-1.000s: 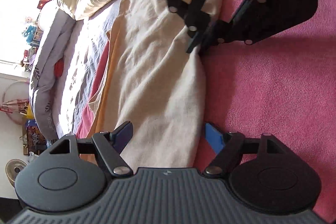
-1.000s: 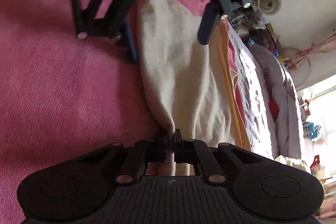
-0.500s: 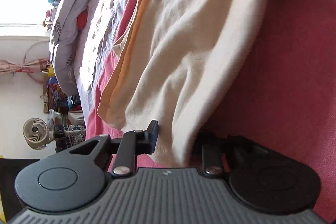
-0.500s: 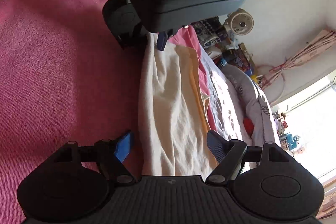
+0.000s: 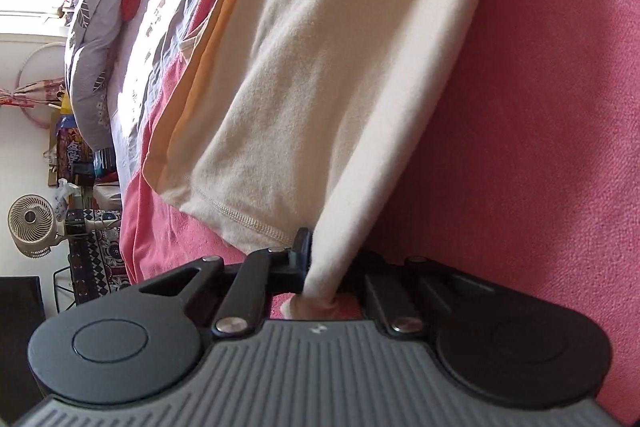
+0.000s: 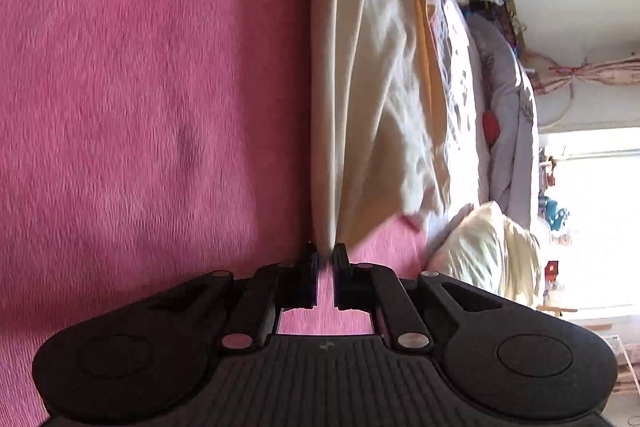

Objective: Fold clothes

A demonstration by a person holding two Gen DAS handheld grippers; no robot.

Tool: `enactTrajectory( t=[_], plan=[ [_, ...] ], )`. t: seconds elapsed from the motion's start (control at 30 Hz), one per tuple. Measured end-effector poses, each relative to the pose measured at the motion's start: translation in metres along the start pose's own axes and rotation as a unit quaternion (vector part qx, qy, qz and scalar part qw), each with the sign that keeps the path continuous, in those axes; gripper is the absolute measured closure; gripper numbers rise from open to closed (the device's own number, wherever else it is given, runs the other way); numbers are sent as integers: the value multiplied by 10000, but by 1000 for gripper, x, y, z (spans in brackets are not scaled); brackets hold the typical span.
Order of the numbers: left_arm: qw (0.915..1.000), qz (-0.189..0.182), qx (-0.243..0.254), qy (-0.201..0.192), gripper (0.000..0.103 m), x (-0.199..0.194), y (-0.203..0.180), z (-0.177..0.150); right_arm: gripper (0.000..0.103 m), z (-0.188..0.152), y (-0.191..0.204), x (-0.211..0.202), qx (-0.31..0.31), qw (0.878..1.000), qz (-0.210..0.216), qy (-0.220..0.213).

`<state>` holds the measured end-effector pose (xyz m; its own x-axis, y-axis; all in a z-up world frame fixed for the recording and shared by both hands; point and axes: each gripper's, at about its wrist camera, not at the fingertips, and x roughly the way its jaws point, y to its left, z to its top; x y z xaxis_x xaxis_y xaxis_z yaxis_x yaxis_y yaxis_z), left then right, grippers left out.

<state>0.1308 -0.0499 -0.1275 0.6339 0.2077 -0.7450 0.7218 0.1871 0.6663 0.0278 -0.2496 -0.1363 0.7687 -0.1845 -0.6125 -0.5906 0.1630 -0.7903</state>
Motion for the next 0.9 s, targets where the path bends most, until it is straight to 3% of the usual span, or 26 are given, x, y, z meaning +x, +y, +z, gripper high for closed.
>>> enactTrajectory(
  t=[0.1,0.2,0.3,0.37,0.4,0.43,0.5,0.57,0.63,0.8,0.87,0.9],
  plan=[
    [9999,-26,132,10,103,-1,2,-6,97,-24,-14,13,699,9938,195,839],
    [9996,-9,276,51,103,-2,0,-13,92,-33,-31,4,1269,9869,185,984],
    [9995,-9,299,52,103,-3,-1,-16,83,-19,-54,-11,1725,9832,339,497],
    [9998,-67,186,40,103,-2,1,-15,82,6,-80,-10,2350,9701,611,46],
    [9999,-106,106,-4,103,-3,2,-17,82,19,-93,-9,2677,9602,772,-192],
    [9999,-147,23,-58,103,-3,4,-19,82,35,-115,-1,3216,9374,1217,-552],
    [9995,-169,-50,-246,103,-4,6,-25,82,73,-151,27,4125,8803,2096,-1048],
    [9989,-107,-46,-465,103,-5,4,-33,82,113,-170,63,4555,8415,2660,-1169],
    [9978,8,-36,-656,103,-5,0,-39,82,152,-172,83,4708,8343,2618,-1170],
    [9940,166,-219,-1062,103,-8,-6,-53,78,202,-173,133,4891,8381,2118,-1166],
    [9917,203,-318,-1229,103,-8,-7,-59,51,213,-182,149,4966,8406,1818,-1169],
    [9908,215,-364,-1282,103,-8,-8,-60,41,212,-186,158,5129,8328,1787,-1067]
  ],
)
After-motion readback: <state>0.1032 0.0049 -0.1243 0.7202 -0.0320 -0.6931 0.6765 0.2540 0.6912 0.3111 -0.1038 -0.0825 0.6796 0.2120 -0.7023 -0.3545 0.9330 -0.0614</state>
